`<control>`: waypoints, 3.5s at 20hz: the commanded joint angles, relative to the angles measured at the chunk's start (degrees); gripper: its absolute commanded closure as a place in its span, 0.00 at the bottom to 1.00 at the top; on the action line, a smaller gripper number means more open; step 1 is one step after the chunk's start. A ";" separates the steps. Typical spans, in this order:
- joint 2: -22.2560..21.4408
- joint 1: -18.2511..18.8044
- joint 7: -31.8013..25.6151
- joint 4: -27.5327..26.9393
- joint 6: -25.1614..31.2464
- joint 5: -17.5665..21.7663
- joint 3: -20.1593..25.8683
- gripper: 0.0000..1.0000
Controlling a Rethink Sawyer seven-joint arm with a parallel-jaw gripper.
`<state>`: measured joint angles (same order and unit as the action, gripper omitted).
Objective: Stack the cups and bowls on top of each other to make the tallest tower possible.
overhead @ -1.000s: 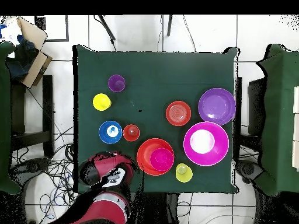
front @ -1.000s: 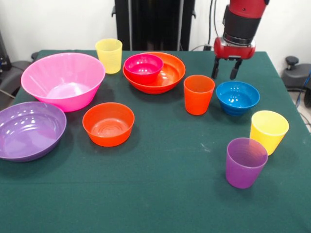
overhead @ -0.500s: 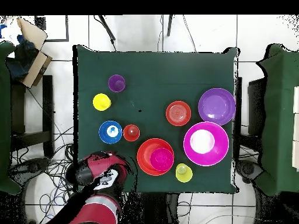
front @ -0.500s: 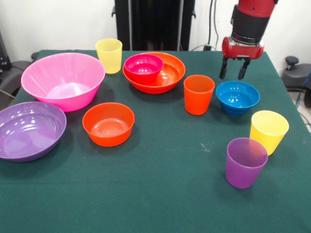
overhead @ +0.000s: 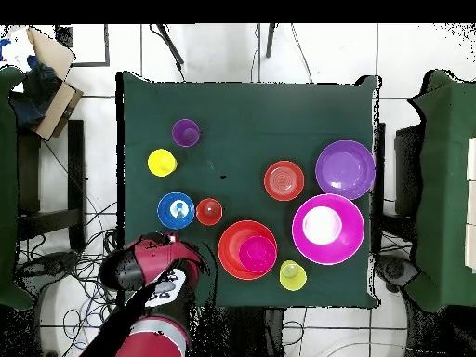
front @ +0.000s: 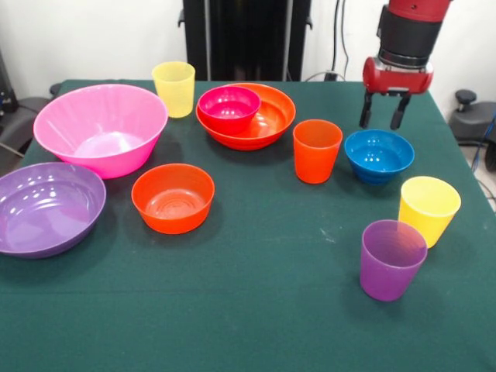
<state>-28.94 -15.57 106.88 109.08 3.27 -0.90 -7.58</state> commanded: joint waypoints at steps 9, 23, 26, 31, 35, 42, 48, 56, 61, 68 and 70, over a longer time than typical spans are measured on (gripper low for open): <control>3.42 -2.25 8.85 -9.10 5.35 -4.79 1.72 0.00; 5.27 -4.67 9.59 -9.09 3.66 -6.93 0.02 0.00; 5.79 -4.72 9.33 -9.17 3.29 -7.25 0.17 0.00; 7.18 -4.99 9.14 -9.63 2.22 -7.52 0.22 0.00; 8.11 -4.34 8.98 -9.99 1.52 -7.44 0.83 0.00; 10.40 -2.89 8.74 -11.07 -0.38 -7.12 2.15 0.00; 11.11 -3.17 9.09 -11.39 -1.26 -7.23 2.06 0.00; 10.24 -3.88 9.28 -11.23 -0.21 -7.49 1.19 1.00; 8.55 -2.89 9.87 -8.44 -1.16 -6.82 2.78 1.00; -3.48 -0.72 6.18 -2.35 8.02 -4.38 2.56 1.00; -7.41 -0.23 4.94 -0.69 11.43 -3.90 2.24 1.00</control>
<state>-28.32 -17.60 106.88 103.53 4.40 -6.38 -10.76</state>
